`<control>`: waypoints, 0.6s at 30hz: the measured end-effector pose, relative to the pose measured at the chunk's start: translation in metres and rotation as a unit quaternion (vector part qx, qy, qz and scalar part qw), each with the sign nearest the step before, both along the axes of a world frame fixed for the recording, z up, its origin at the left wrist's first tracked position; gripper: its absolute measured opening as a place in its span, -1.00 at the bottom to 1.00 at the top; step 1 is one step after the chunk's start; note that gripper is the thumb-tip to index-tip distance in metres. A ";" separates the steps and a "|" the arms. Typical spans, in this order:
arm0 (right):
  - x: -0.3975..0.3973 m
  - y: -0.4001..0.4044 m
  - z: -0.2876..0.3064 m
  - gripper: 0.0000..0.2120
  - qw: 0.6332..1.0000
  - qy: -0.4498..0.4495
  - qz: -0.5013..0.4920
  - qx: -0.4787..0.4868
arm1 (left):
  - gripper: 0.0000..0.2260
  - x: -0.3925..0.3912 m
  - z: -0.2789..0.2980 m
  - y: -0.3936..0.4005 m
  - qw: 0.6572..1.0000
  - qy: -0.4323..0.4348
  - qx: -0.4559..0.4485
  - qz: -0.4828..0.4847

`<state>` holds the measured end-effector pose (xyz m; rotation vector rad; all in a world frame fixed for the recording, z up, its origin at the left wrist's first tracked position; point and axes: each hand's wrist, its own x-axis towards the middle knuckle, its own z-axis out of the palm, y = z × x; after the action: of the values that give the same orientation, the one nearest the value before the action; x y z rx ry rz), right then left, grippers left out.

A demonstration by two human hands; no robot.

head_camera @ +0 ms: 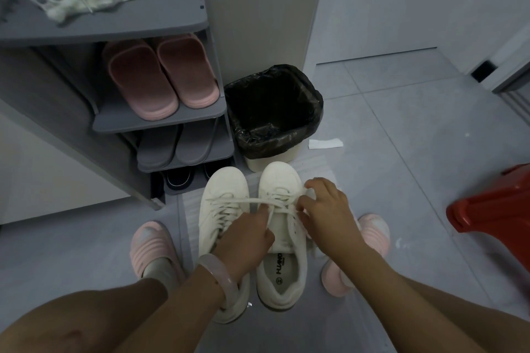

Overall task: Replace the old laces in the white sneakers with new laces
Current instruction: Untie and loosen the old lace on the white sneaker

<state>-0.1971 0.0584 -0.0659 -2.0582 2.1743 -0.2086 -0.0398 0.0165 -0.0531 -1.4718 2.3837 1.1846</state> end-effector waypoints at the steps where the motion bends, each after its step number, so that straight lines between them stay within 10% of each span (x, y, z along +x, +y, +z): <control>1: 0.000 -0.001 0.001 -0.73 1.000 0.007 -0.001 -0.016 | -0.56 0.000 0.001 0.000 1.000 0.000 0.002 0.002; 9: -0.057 -0.010 0.054 -0.90 0.894 -0.170 -0.345 -0.229 | -0.52 -0.002 0.007 0.000 0.999 -0.023 0.036 0.006; 18: -0.017 0.001 0.041 -0.56 0.976 -0.126 -0.177 -0.021 | -0.71 -0.010 -0.001 -0.010 0.991 0.020 -0.122 0.058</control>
<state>-0.2136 0.0597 -0.0247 -1.5441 2.3675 -0.5269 -0.0497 0.0070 -0.0537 -1.6929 2.5790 0.9796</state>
